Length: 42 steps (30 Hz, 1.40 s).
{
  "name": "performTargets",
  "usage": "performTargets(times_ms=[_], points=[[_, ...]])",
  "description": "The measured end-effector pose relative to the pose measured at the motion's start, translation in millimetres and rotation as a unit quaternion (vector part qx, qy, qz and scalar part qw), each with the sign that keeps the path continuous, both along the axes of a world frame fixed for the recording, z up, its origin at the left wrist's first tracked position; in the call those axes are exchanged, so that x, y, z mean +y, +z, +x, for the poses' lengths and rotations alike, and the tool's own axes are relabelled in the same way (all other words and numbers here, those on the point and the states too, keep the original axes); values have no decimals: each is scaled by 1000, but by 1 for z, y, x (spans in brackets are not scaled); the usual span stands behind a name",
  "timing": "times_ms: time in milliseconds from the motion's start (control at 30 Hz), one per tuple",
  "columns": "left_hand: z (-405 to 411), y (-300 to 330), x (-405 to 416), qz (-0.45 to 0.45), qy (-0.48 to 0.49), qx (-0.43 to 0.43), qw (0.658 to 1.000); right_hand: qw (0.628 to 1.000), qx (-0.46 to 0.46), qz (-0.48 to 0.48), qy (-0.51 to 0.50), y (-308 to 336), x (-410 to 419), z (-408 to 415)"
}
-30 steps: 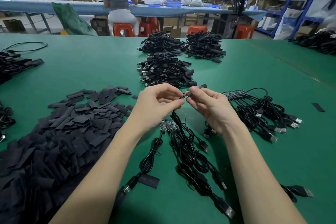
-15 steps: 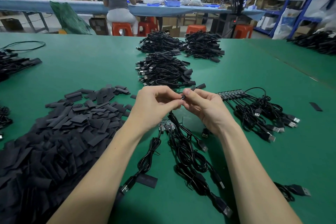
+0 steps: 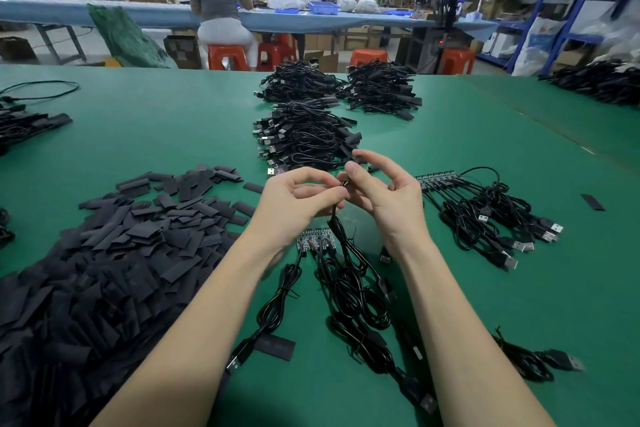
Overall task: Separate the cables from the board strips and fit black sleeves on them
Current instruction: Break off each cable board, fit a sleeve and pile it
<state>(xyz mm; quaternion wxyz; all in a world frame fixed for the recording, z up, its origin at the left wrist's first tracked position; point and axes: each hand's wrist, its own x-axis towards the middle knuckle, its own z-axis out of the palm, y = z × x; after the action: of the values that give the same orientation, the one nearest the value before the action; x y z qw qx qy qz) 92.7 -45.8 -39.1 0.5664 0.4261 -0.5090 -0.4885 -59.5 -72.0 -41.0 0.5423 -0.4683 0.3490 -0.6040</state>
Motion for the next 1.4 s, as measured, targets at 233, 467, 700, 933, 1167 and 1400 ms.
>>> performTargets(times_ms=[233, 467, 700, 933, 1167, 1400], points=[[-7, -4, -3, -6, 36, 25, 999, 1000, -21, 3, 4, -4, 4, 5], [-9, 0, -5, -17, 43, 22, 999, 999, -28, -15, -10, 0, 1, 4], [-9, -1, -4, -30, 58, -23, 998, 999, -30, -8, -31, -2, 1, 5], [-16, -5, 1, 56, -8, -161, 985, 985, -127, 7, -113, 10, -7, -5], [-6, 12, -21, -43, 121, -149, 981, 985, -78, 92, -124, 13, -12, -20], [6, 45, -97, -210, 169, -470, 840, 991, 48, 108, -57, 6, -9, -13]])
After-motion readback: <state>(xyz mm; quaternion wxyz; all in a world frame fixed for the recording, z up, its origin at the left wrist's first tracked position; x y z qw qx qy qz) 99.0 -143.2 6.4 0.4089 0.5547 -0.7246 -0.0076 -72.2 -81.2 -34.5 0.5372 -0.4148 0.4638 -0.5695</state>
